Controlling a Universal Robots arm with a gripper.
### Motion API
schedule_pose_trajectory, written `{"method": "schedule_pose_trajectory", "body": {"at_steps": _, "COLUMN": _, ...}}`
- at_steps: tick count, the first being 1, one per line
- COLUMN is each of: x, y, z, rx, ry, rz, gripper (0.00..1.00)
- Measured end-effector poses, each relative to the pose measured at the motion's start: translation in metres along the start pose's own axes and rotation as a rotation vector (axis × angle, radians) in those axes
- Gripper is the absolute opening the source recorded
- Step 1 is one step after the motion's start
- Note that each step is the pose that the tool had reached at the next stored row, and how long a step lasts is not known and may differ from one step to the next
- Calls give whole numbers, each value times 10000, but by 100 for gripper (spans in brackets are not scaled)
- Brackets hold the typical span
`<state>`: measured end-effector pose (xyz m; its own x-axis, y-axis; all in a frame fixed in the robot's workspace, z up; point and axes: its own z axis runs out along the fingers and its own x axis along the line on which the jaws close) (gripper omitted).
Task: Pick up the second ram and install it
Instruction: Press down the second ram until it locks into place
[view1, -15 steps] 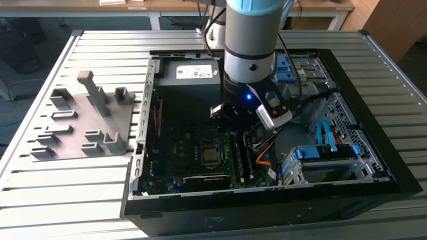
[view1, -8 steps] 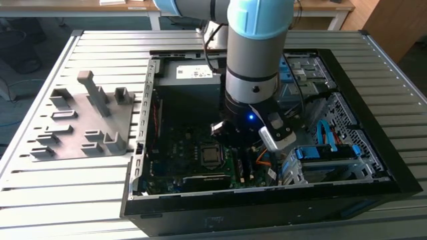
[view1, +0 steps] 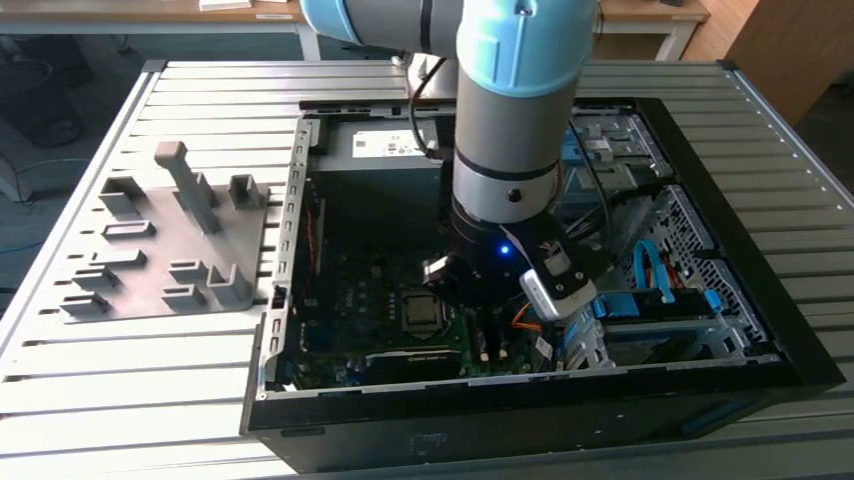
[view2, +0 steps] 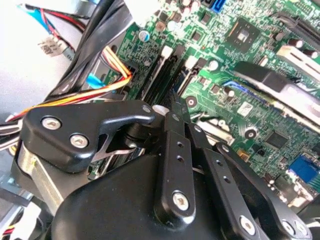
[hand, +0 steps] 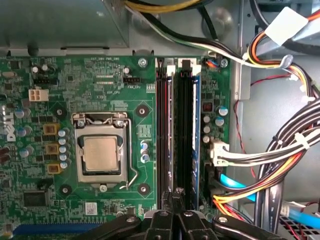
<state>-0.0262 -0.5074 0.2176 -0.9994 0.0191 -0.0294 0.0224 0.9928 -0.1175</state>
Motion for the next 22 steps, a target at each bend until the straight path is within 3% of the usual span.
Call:
{"method": "schedule_pose_trajectory", "body": {"at_steps": 7, "x": -1, "y": -37, "z": -1, "rx": -14, "ry": -2, "rz": 1, "gripper": 10}}
{"method": "schedule_pose_trajectory", "body": {"at_steps": 10, "x": -5, "y": -52, "z": -129, "rx": -4, "ry": 1, "rz": -1, "gripper": 10}}
{"method": "schedule_pose_trajectory", "body": {"at_steps": 12, "x": -7, "y": -38, "z": -159, "rx": -10, "ry": -2, "rz": 0, "gripper": 10}}
{"method": "schedule_pose_trajectory", "body": {"at_steps": 22, "x": -11, "y": 287, "z": -199, "rx": -34, "ry": 35, "rz": -6, "gripper": 10}}
